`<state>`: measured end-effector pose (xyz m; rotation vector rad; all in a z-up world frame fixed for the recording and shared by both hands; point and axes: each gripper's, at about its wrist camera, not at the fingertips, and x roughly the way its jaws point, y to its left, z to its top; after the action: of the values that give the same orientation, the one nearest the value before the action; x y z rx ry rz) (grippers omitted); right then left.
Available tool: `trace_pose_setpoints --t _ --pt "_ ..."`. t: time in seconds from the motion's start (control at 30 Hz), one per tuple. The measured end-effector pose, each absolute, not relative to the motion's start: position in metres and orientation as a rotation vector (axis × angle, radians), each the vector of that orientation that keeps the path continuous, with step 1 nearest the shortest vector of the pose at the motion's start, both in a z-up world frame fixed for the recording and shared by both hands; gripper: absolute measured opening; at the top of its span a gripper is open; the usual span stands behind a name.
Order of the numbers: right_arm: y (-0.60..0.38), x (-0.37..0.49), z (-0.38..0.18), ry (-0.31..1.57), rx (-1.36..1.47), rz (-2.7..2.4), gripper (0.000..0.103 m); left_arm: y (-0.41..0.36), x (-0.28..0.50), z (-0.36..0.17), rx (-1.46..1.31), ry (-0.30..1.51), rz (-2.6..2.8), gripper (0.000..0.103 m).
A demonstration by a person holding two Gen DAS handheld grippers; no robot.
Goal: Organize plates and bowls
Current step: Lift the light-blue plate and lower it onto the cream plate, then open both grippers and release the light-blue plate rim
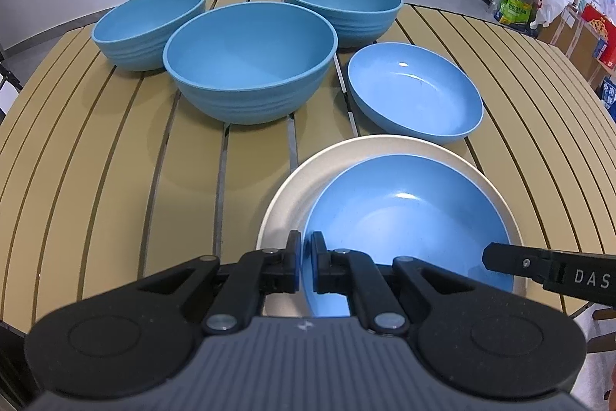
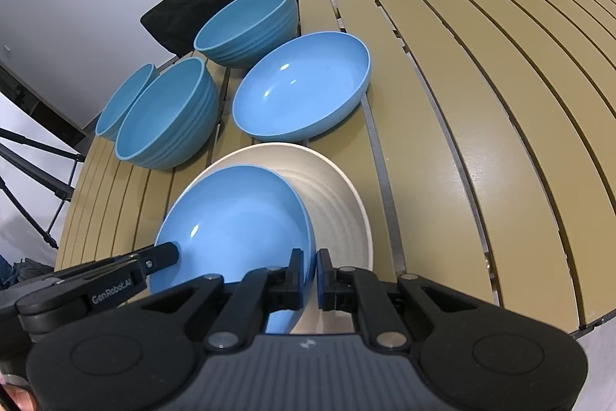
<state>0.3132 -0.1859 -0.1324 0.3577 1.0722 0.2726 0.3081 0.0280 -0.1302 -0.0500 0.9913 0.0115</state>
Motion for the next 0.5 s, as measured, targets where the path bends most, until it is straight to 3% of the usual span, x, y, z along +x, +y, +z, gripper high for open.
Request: trace_pose_setpoints --t 0.5 --pt "-0.1892 0.3162 -0.1414 1.080 0.361 0.274 0.006 0.0232 0.3093 -0.1362 -0.040 1.003 0.015 0.006"
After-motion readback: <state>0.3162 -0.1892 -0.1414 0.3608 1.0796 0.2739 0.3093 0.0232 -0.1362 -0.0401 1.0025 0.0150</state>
